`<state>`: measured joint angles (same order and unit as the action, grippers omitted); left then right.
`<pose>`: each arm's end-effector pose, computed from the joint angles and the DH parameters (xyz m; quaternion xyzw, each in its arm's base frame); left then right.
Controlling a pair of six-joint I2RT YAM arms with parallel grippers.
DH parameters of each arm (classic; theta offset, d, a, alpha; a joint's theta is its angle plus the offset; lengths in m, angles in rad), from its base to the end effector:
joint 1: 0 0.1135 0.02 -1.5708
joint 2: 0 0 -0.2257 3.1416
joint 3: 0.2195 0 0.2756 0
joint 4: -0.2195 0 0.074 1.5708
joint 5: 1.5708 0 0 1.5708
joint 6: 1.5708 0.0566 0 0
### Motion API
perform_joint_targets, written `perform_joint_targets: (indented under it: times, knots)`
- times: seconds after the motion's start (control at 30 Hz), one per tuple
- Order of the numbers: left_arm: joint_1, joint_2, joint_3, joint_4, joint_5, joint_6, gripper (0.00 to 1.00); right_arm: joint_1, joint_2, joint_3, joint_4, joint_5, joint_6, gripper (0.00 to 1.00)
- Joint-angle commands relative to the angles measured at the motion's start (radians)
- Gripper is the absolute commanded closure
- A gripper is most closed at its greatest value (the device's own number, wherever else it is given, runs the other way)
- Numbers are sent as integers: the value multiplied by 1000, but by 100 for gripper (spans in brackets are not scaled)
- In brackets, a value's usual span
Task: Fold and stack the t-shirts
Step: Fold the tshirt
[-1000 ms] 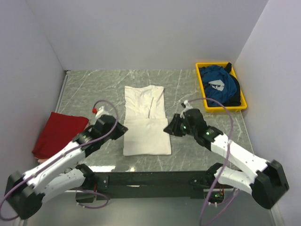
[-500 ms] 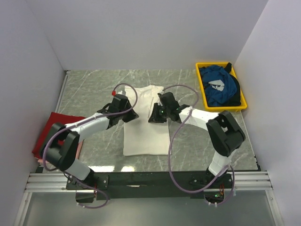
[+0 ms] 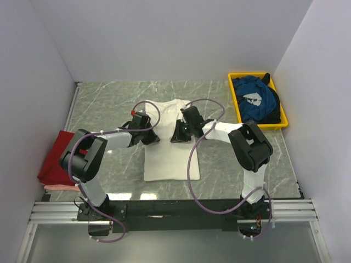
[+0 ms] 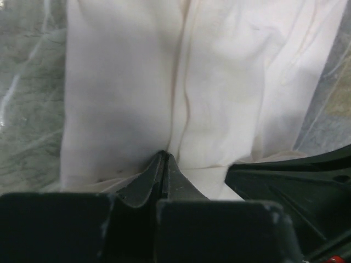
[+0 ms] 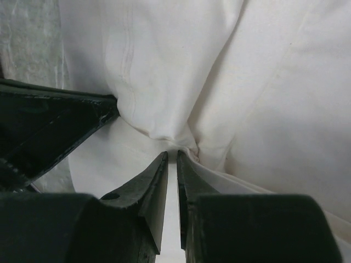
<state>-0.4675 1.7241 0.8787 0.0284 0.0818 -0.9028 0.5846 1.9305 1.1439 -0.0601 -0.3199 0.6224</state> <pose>0.3256 -0.1696 0.0800 -0.1859 0.9104 -0.2621 0.2607 0.3375 0.2447 0.0810 -0.0389 0.9241 0.3211 0.2034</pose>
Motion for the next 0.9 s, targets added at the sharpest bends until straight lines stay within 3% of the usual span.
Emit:
perform_joint_targets:
  times: [0.0,0.67,0.87]
  knots:
    - [9,18,-17,54,10,18,99,-34,30,4,-6,38,-21,81]
    - [44,-63,-40,18,-22,59,99,-187,-200,-182,34,-79,-20,80]
    - [49,-63,-43,19,-19,59,99,-204,-185,-191,28,-70,-33,80]
